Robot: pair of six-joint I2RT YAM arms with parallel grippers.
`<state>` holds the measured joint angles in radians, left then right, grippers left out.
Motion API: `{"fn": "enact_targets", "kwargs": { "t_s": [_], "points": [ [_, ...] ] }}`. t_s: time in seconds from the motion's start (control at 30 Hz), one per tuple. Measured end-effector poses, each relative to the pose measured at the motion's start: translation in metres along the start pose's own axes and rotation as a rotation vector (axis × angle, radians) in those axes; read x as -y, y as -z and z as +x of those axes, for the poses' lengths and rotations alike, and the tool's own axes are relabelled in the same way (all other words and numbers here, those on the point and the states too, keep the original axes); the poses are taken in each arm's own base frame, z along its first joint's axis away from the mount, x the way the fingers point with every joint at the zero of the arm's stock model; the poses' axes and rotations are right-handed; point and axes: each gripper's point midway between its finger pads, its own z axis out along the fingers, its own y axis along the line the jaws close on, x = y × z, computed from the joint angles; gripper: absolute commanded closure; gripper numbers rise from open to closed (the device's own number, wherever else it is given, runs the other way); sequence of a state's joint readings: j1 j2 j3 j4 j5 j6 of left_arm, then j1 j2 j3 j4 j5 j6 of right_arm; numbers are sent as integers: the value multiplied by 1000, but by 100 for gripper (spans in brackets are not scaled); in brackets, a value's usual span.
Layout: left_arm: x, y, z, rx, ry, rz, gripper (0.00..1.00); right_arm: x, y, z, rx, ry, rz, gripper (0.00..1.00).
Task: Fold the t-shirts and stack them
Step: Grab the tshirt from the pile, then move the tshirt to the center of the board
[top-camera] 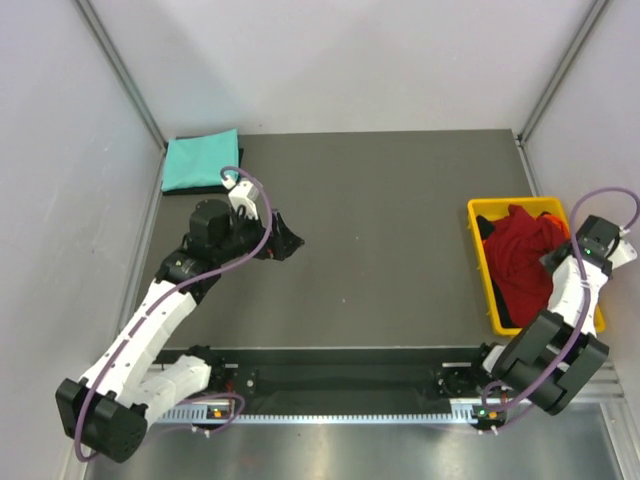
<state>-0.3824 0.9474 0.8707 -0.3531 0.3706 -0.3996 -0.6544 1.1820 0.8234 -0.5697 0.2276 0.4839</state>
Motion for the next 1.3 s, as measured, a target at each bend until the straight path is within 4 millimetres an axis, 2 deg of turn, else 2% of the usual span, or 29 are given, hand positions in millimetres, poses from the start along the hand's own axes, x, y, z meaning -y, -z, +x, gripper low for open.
{"fn": "enact_targets", "kwargs": {
  "t_s": [0.1, 0.13, 0.2, 0.23, 0.27, 0.37, 0.47, 0.53, 0.6, 0.67, 0.73, 0.83, 0.9, 0.93, 1.0, 1.07, 1.17, 1.23, 1.3],
  "points": [
    [-3, -6, 7, -18, 18, 3, 11, 10, -10, 5, -14, -14, 14, 52],
    [-5, -8, 10, -30, 28, 1, 11, 11, -11, 6, -16, -17, 11, 64],
    [-7, -12, 14, -48, 45, -2, 11, 9, -13, 8, -18, -10, -4, 79],
    [-7, -14, 15, -55, 57, -2, 12, 7, -14, 8, -17, -11, -13, 92],
    [-7, -15, 15, -56, 65, -1, 12, 6, -14, 8, -16, -10, -19, 98],
    [-6, -15, 13, -45, 67, 2, 11, 3, -11, 7, -12, -14, -32, 100],
    [-7, -15, 12, -42, 66, -3, 10, -9, 11, -8, 17, -2, -74, 100],
    [-6, -15, 10, -39, 69, -2, 10, -33, 41, -34, 72, 18, -147, 100],
    [-4, -15, 8, -34, 84, -2, 8, -65, 81, -67, 145, 38, -246, 100],
    [-6, -14, 6, -21, 104, -18, 5, -106, 139, -100, 234, 56, -407, 100],
    [-11, -11, 0, 15, 133, -62, 1, -139, 198, -123, 308, 68, -583, 100],
    [-16, -1, -15, 103, 172, -126, 1, -188, 303, -130, 346, 140, -899, 100],
    [-17, 7, -24, 146, 171, -143, 1, -214, 373, -123, 358, 198, -1130, 100],
    [-15, 10, -27, 158, 168, -147, 1, -221, 404, -117, 349, 223, -1239, 100],
    [-12, 14, -33, 170, 158, -142, 8, -228, 452, -104, 320, 250, -1420, 100],
    [-8, 15, -34, 169, 144, -127, 13, -230, 478, -90, 267, 262, -1544, 100],
    [-5, 16, -29, 145, 127, -109, 12, -236, 497, -58, 159, 294, -1666, 98],
    [-7, 17, -24, 127, 124, -117, 11, -243, 493, -25, 58, 335, -1702, 94],
    [-12, 19, -20, 115, 119, -143, 11, -253, 473, 11, -37, 378, -1688, 91]
  ]
}}
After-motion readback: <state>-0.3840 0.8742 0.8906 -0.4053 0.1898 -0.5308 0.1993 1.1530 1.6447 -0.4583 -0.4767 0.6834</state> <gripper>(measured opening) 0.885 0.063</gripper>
